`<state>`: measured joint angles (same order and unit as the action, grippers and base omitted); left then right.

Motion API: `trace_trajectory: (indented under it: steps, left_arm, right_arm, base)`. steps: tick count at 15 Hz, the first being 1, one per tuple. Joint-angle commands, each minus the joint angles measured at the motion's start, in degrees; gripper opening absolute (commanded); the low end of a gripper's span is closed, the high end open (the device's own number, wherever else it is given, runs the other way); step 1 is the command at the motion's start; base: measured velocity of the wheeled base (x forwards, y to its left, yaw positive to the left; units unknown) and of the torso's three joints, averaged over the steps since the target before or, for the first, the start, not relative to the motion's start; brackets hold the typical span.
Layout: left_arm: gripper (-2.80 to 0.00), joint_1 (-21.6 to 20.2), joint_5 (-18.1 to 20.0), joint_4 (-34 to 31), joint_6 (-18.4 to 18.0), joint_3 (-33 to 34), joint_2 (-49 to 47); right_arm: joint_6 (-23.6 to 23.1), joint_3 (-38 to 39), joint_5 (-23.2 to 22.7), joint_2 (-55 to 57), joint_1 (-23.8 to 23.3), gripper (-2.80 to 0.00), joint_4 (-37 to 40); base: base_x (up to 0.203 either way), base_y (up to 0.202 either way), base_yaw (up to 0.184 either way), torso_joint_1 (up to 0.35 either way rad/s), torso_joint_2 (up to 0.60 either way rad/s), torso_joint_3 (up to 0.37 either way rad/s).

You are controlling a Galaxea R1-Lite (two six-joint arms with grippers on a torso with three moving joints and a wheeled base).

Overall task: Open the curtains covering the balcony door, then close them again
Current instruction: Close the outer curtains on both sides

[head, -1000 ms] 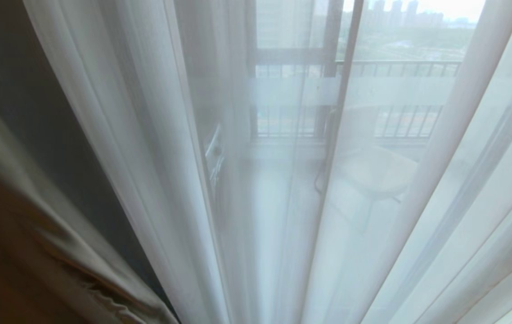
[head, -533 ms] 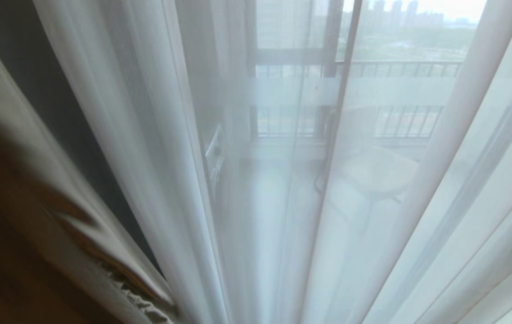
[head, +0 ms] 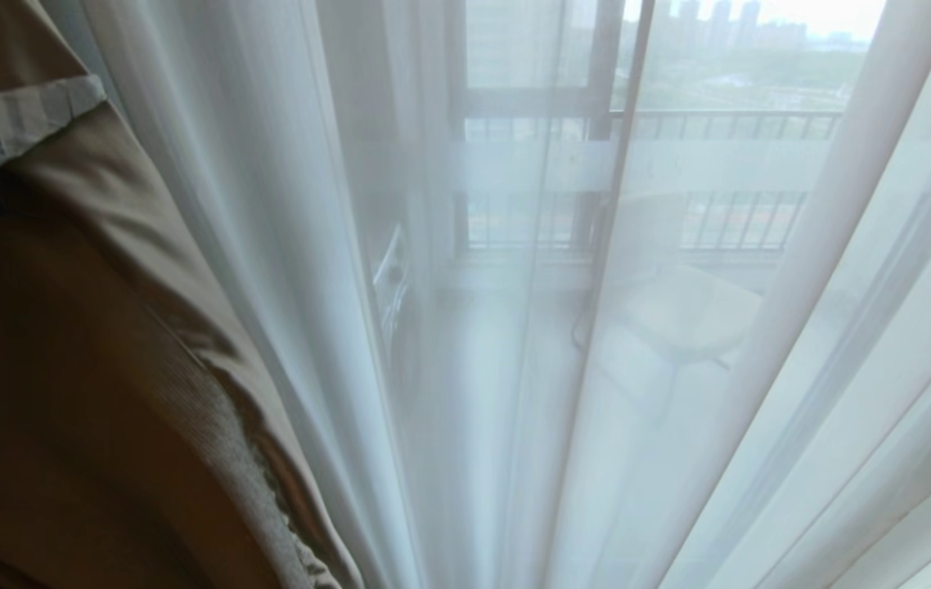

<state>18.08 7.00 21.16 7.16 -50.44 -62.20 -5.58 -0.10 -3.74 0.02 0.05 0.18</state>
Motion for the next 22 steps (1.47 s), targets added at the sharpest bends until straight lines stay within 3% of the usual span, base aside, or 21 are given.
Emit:
trace_trajectory:
  steps: [1,4,10,17,22]
  left_arm:
    - [-2.8,2.0,0.1,0.5,0.1,-0.3,-1.3]
    - [-2.8,8.0,-0.3,0.5,0.1,-0.4,-2.2]
    - [-2.8,15.7,-0.5,0.9,-0.1,-0.7,-4.9]
    - [-2.8,21.0,-0.5,1.0,-0.1,-2.3,-8.1]
    - [-2.8,22.4,-0.2,1.0,-0.4,-3.2,-10.3]
  right_arm:
    - [0.0,0.0,0.0,0.0,0.0,-2.8,0.0]
    - [0.0,0.0,0.0,0.0,0.0,-2.8,0.0]
    - [0.0,0.0,0.0,0.0,0.0,-2.8,0.0]
    - [0.0,0.0,0.0,0.0,0.0,-2.8,0.0]
    - [0.0,0.0,0.0,0.0,0.0,-2.8,0.0]
  base:
    - [0.0,0.0,0.0,0.0,0.0,0.0]
    - [0.0,0.0,0.0,0.0,0.0,0.0]
    - [0.0,0.0,0.0,0.0,0.0,0.0]
    - [0.0,0.0,0.0,0.0,0.0,0.0]
    - [0.0,0.0,0.0,0.0,0.0,0.0]
